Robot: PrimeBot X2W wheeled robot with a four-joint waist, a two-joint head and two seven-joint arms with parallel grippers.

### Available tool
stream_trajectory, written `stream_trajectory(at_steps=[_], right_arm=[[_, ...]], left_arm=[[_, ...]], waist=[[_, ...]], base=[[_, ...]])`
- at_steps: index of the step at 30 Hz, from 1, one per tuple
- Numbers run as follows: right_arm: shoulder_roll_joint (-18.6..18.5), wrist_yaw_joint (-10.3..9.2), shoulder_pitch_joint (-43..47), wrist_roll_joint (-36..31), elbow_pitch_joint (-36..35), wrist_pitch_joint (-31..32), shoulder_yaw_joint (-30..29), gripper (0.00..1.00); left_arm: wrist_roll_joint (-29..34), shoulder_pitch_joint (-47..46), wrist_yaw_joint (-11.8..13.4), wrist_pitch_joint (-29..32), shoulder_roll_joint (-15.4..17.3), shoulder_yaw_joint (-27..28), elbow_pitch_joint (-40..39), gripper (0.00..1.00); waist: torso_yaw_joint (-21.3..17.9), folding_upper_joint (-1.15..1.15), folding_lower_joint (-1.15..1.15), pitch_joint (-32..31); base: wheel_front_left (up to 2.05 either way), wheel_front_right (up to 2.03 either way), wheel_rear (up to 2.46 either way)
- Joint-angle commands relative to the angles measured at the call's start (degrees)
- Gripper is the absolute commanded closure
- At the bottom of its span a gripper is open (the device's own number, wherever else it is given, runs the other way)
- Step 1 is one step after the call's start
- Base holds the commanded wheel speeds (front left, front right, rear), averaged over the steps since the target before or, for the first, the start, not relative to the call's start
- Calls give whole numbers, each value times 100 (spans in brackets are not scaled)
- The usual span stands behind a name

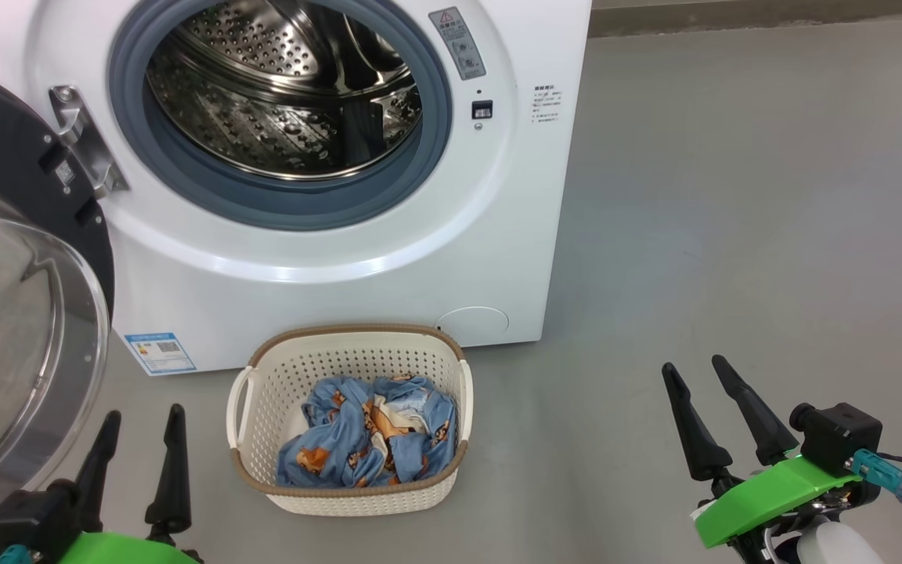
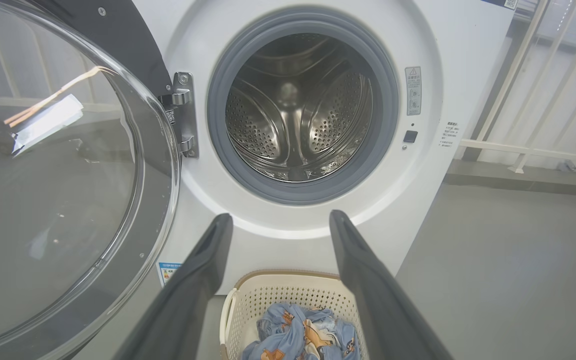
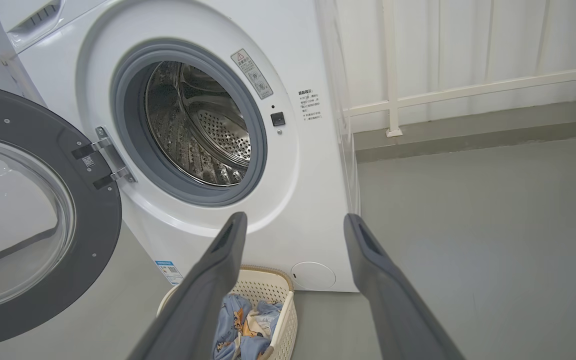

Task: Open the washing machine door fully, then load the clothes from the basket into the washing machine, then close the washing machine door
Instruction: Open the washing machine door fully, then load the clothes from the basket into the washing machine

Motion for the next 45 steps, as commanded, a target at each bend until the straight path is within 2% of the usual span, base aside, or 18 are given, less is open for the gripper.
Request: stream_trajectory(at_steps=[1,32,45], right_arm=[[-55,9,-17,-13,-157,-70,112,0],[13,9,-42,-80,-192,-70,25,0],[55,9,-35,-97,-200,-70,-11,0]], left_arm=[[51,-123,-34,-75,107,224,-93,0],[215,-175,-262,-77,-71,425,-2,0],[236,-198,-292,-77,-84,461,27,0]], waist=[[0,0,0,-2],[30,0,0,56],[74,0,0,75]], base=[[0,0,0],[1,-1,-1],[105,-100,-5]])
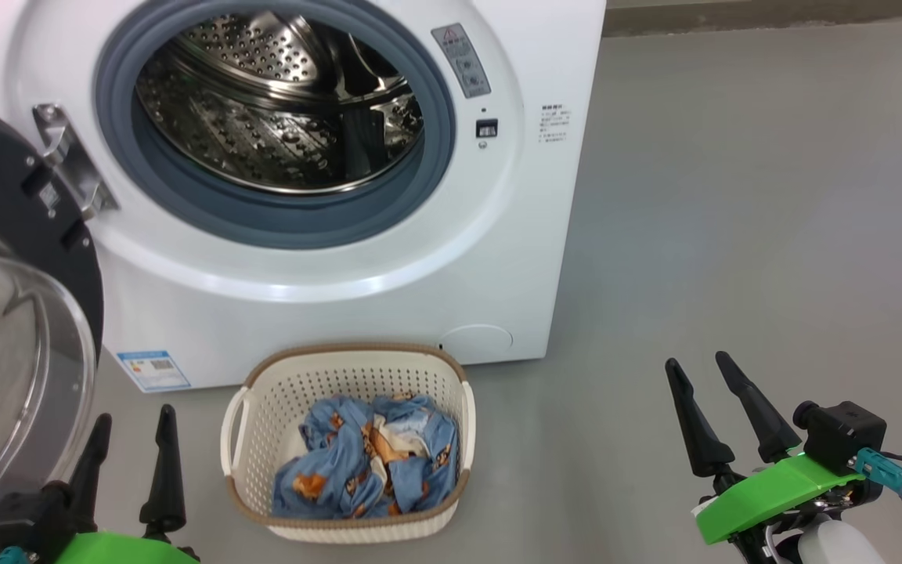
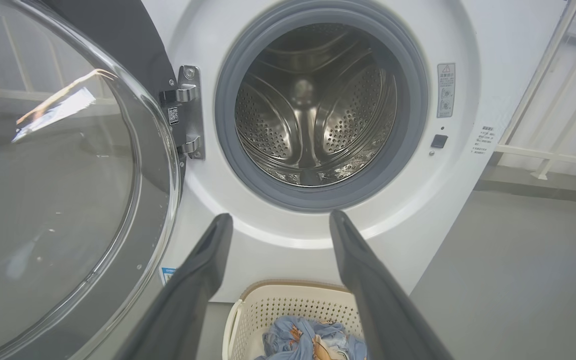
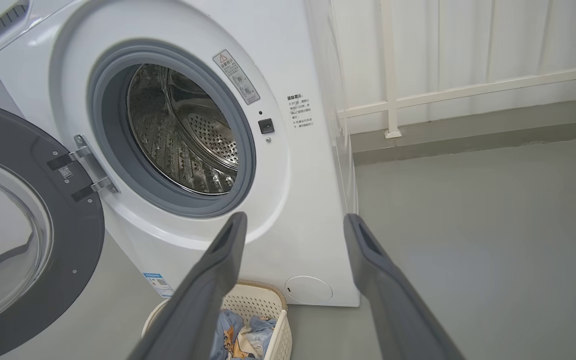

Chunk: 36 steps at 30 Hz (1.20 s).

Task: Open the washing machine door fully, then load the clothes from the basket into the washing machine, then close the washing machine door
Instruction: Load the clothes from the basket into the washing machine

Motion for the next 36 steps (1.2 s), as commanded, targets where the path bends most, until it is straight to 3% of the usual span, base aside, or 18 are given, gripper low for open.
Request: stream_trajectory(at_steps=[1,18,36], right_arm=[[-8,9,-32,-44,-158,-70,95,0],[5,9,-26,-29,-144,-70,122,0],[22,9,-46,-63,-117,-70,139,0]], left_arm=[[96,-195,4,-68,103,239,-99,0],[77,-199,-34,-68,66,289,-136,0],[118,-177,74,-46,98,261,-171,0]], waist=[[10,0,0,-8],[87,0,0,-2],[116,0,0,15]], base=[[136,-134,-2],[120,-117,-3],[4,-4,0]])
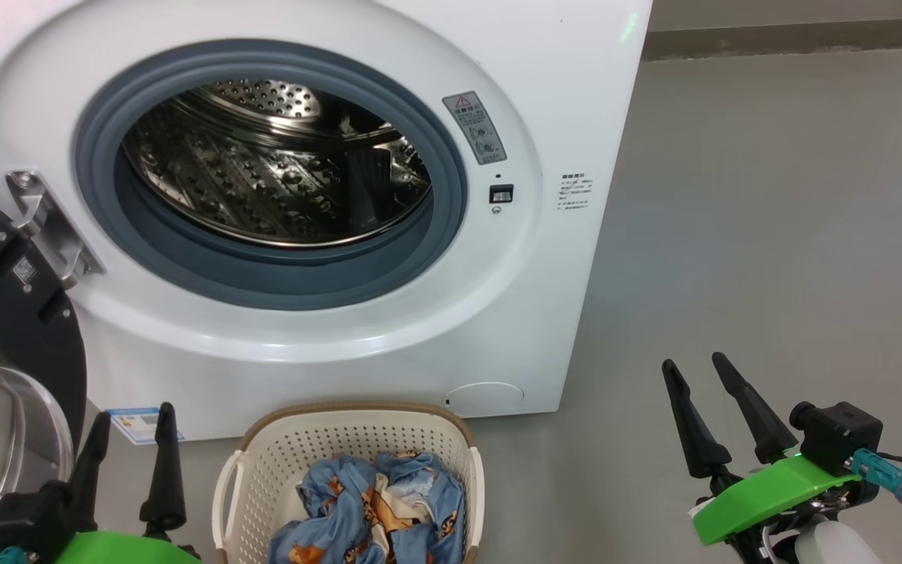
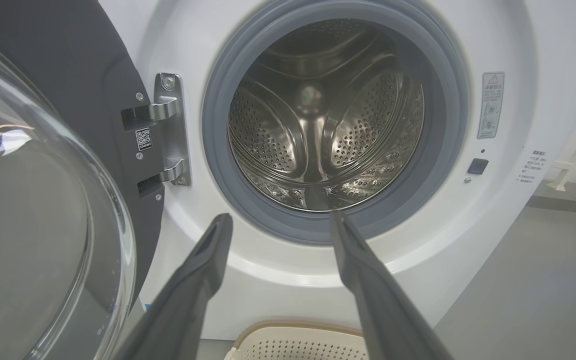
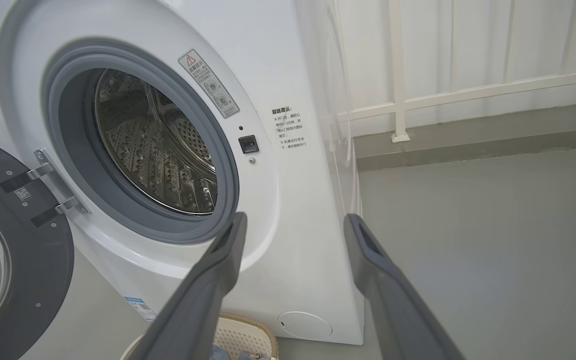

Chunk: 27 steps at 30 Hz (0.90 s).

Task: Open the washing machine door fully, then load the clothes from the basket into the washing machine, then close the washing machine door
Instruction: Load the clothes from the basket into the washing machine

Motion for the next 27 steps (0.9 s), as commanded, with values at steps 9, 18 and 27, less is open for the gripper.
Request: stream_trajectory(at_steps=[9,18,27], right_arm=[[-7,9,-62,-64,-127,-70,121,0],[26,9,-84,-75,-99,-70,145,0],[59,9,-152,-116,-25,-70,181,0]], left_arm=[[64,-182,51,-29,178,191,-189,0],[66,-202,86,-7,214,159,-167,0],[59,-275,70,6,264,126,-35,0]], waist=[[1,0,0,37],[-8,0,0,103],[-129,0,0,371]], base=[[0,0,0],[0,0,0],[0,0,0]])
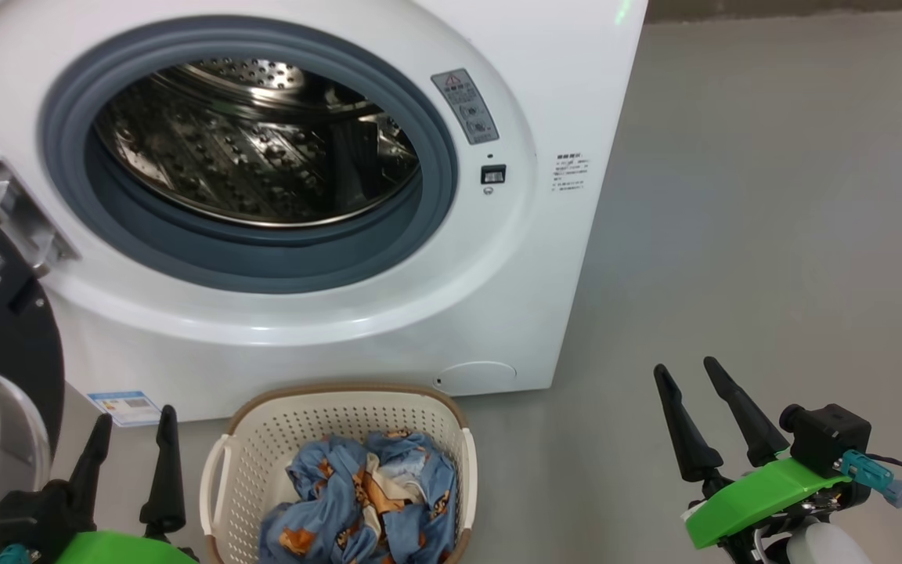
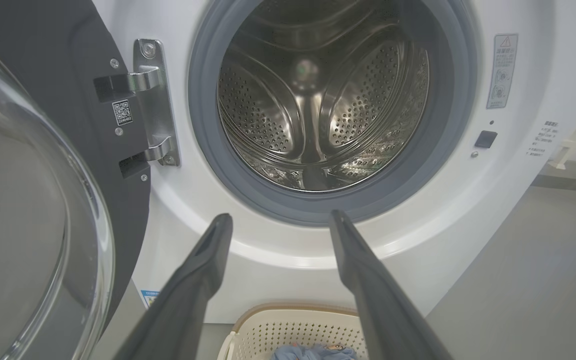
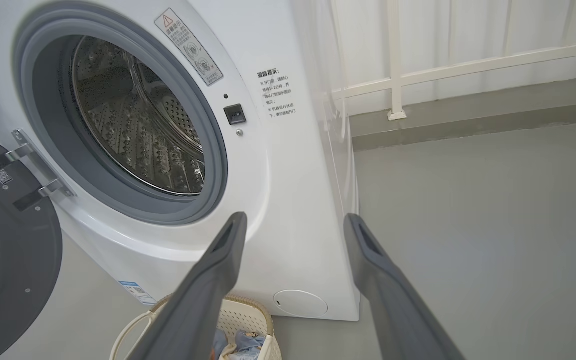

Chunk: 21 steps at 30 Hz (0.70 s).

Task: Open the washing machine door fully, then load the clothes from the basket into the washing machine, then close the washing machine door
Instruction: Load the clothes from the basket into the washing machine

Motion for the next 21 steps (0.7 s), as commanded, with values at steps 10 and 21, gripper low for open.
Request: stream_trajectory(at_steps=[10,21], right_arm=[[154,9,-266,-195,-136,-70,86,0],[386,9,-489,-406,-288,-70,-4,0]], left_arm=[[1,-453,-82,-18,267,200,205,0],[14,-887,-237,21,455,185,572,0]], waist=[[-278,0,0,592],[-499,0,0,1386]], base=[[0,0,0],[0,0,0]])
